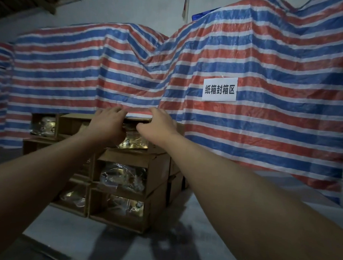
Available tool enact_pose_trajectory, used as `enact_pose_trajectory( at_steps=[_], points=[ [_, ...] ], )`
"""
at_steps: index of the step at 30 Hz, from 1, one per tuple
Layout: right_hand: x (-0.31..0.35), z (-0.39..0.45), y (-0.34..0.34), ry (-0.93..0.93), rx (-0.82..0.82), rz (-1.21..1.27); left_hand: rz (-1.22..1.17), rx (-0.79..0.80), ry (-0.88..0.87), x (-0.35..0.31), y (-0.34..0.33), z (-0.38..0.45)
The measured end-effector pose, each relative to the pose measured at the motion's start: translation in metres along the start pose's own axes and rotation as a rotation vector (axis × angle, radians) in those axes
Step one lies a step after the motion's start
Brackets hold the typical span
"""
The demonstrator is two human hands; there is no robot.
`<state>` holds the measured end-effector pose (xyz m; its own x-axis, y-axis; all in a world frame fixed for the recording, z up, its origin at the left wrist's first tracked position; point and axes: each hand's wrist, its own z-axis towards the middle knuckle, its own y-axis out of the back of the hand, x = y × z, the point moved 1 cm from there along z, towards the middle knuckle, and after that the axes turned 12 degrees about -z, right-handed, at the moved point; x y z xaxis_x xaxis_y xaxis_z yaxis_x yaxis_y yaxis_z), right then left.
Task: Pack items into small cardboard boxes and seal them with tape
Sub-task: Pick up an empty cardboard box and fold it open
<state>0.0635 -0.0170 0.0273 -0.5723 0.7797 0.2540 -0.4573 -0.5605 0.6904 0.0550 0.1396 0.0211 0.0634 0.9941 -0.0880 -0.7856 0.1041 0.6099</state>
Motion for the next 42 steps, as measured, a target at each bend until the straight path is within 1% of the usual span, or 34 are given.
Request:
enact_pose_trajectory(
  at_steps=[6, 9, 15, 17, 20, 23, 25, 28, 31, 35, 37, 39, 42],
  points=[
    [-0.003, 0.001, -0.007, 0.047, -0.068, -0.097, -0.09, -0.114, 0.075, 0.013, -0.006, -0.003],
    [0.0, 0.002, -0.007, 0.053, -0.064, -0.128, -0.081, -0.073, 0.067, 0.019, -0.003, -0.005],
    [0.004, -0.001, -0.003, 0.043, -0.057, -0.085, -0.085, -0.051, 0.047, 0.021, -0.001, -0.009],
    [0.004, -0.003, 0.0, 0.034, -0.104, -0.083, -0.162, -0.1, 0.056, 0.019, 0.002, -0.01],
    [0.002, 0.0, 0.01, 0.012, -0.181, -0.048, -0.29, -0.214, 0.036, 0.011, 0.009, -0.01],
    [-0.001, 0.005, 0.031, -0.014, -0.172, 0.026, -0.439, -0.319, 0.064, 0.003, 0.022, -0.007],
    [-0.004, 0.009, 0.047, -0.034, -0.155, 0.069, -0.621, -0.345, 0.132, -0.004, 0.032, -0.004],
    [-0.013, 0.014, 0.076, -0.061, -0.125, 0.119, -0.846, -0.274, 0.237, -0.017, 0.041, 0.002],
    [-0.03, 0.012, 0.107, -0.095, -0.134, 0.165, -1.094, -0.171, 0.261, -0.038, 0.051, 0.012],
    [-0.072, 0.0, 0.149, -0.231, -0.104, 0.257, -1.369, 0.022, 0.214, -0.08, 0.059, 0.013],
    [-0.096, -0.011, 0.167, -0.311, -0.078, 0.35, -1.506, 0.078, 0.189, -0.107, 0.054, 0.001],
    [-0.121, -0.026, 0.179, -0.395, -0.045, 0.417, -1.621, 0.099, 0.212, -0.133, 0.044, -0.011],
    [-0.16, -0.053, 0.186, -0.481, 0.047, 0.449, -1.71, 0.177, 0.284, -0.168, 0.021, -0.026]
  ],
)
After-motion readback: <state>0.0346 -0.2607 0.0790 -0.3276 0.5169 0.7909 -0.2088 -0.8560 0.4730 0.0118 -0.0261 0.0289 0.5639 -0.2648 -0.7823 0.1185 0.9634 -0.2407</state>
